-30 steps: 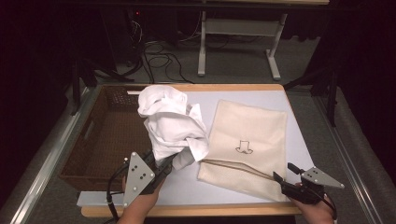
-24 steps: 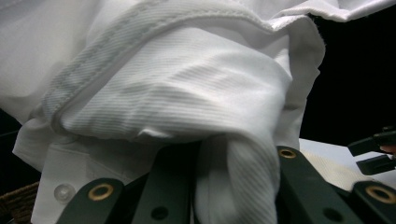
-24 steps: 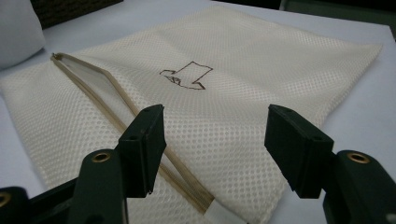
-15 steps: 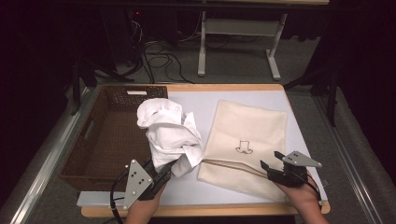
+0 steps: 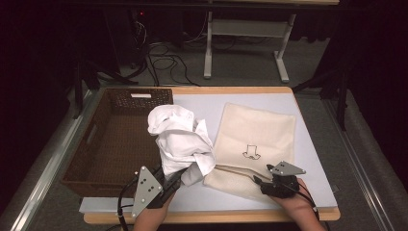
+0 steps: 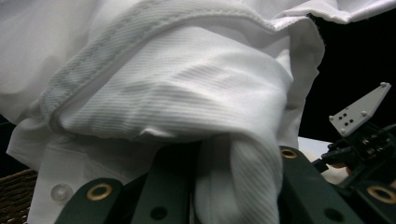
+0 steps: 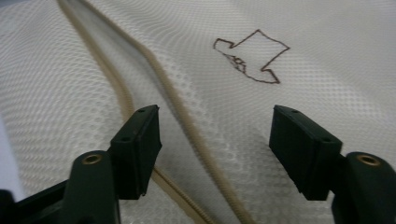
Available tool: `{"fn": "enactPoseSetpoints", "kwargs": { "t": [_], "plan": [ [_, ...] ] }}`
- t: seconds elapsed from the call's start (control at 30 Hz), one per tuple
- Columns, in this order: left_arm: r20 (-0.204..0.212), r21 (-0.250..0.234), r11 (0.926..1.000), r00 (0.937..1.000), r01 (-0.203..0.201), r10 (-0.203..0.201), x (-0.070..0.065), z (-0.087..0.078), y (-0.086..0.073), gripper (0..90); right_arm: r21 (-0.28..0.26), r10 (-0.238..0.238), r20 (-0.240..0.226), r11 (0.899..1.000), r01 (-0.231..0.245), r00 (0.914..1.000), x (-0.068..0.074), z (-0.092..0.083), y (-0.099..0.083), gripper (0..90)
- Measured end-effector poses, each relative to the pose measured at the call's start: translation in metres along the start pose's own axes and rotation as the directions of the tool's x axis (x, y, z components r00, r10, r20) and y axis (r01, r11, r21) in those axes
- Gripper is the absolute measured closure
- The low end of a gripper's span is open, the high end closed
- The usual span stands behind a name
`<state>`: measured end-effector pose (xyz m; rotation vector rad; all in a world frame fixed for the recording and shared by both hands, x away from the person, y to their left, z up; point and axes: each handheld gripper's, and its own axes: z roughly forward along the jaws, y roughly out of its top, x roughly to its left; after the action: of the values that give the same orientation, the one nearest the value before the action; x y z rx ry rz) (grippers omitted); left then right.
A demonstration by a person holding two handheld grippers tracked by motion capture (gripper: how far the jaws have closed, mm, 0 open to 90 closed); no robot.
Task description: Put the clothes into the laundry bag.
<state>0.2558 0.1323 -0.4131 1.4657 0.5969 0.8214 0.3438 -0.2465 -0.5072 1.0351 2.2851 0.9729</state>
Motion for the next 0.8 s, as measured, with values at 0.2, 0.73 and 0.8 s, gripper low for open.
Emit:
{"fn": "enactPoseSetpoints", "kwargs": {
  "t": [0.2,0.73,0.8],
  "plan": [
    [0.016,0.022,0.9997,0.9999,-0.006,0.006,-0.003,0.004,-0.004,75.8,-0.014,0.072,0.008,0.997,-0.072,0.9974,-0.018,-0.004,0.001,52.3],
    [0.022,0.001,1.0,0.9997,-0.004,0.004,0.004,0.004,0.004,76.4,-0.06,0.035,-0.085,0.997,-0.04,0.9958,-0.014,-0.006,0.008,88.8],
    [0.023,-0.012,0.9999,0.9997,-0.009,0.009,0.004,0.005,0.009,76.5,-0.082,0.037,-0.111,0.996,-0.046,0.9931,-0.01,-0.005,0.015,88.8]
  ]
}}
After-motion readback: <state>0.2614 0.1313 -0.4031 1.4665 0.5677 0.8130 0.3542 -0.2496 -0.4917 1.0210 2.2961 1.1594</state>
